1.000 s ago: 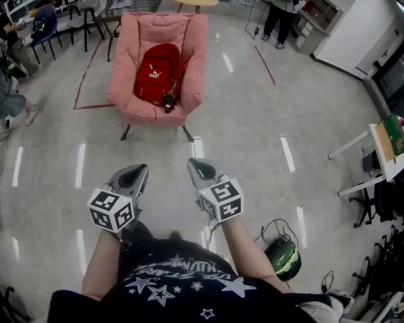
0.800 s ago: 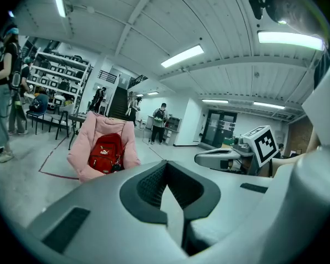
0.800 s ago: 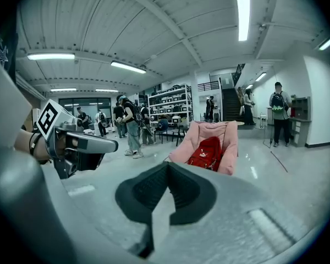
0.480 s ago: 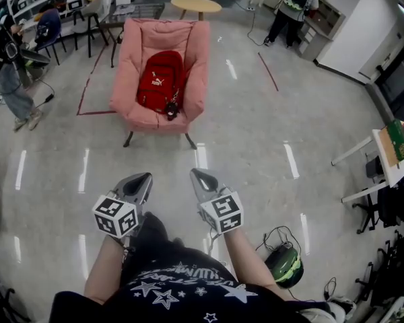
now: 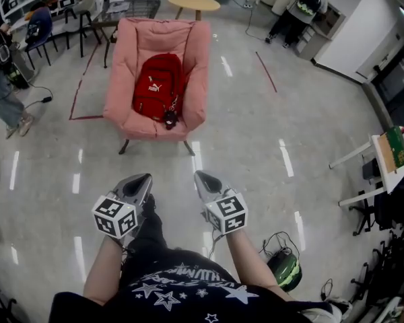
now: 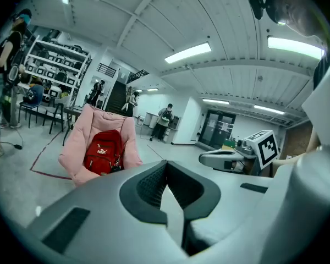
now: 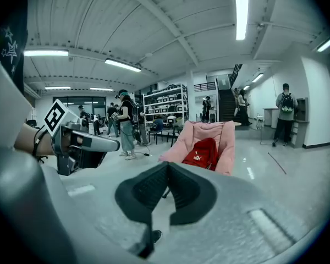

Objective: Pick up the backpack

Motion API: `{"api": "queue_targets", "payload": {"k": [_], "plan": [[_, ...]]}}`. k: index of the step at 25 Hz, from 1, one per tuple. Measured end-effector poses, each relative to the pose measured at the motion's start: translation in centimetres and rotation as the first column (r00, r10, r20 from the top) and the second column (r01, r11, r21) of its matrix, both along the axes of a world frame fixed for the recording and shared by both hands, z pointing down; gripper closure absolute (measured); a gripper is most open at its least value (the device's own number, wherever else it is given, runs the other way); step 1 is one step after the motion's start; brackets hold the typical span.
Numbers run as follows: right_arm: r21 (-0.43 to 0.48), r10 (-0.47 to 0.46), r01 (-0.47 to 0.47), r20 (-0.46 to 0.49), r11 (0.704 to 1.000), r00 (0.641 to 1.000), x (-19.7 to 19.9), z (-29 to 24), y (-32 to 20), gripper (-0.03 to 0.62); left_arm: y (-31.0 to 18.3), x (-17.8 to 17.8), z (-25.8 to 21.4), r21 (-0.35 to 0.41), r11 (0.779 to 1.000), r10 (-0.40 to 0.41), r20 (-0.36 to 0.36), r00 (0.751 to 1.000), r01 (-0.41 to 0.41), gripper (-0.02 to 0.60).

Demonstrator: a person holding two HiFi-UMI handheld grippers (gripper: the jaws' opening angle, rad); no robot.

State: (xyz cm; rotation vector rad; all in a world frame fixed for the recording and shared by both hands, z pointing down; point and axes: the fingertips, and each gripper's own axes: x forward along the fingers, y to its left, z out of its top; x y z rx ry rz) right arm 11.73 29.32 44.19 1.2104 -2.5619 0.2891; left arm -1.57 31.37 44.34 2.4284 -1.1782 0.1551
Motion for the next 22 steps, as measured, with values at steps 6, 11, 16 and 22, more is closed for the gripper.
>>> {"api": "queue_targets", "payload": {"k": [6,11,16,22], "plan": [[-0.051,0.036,-0.035,0.026,0.998,0.999,-3.7,1.7,-10.3,0.595,-9.9,-4.4,1.8,-0.039,0.999,-0.008,-0.016,1.0,0.008,0.574],[-0.08,0.073,-0.069,0.051,0.994,0.996,-6.2,1.3,-18.6,0.595,-18.3,-7.4,1.5,-0.059,0.998,0.0,-0.007,1.0,0.0,0.574],[-0.115,0.118,-0.111,0.049,0.987,0.992,-7.4,1.8,-25.0,0.595,-24.5,-9.7,1.5,-0.076,0.997,0.012,-0.004,1.0,-0.013,0.574],[-0.165,0.179,-0.168,0.053,0.972,0.982,-8.7,2.8,-30.7,0.595,-29.1,-12.7,2.5,-0.112,0.994,0.016,-0.02,1.0,-0.018,0.574]]}}
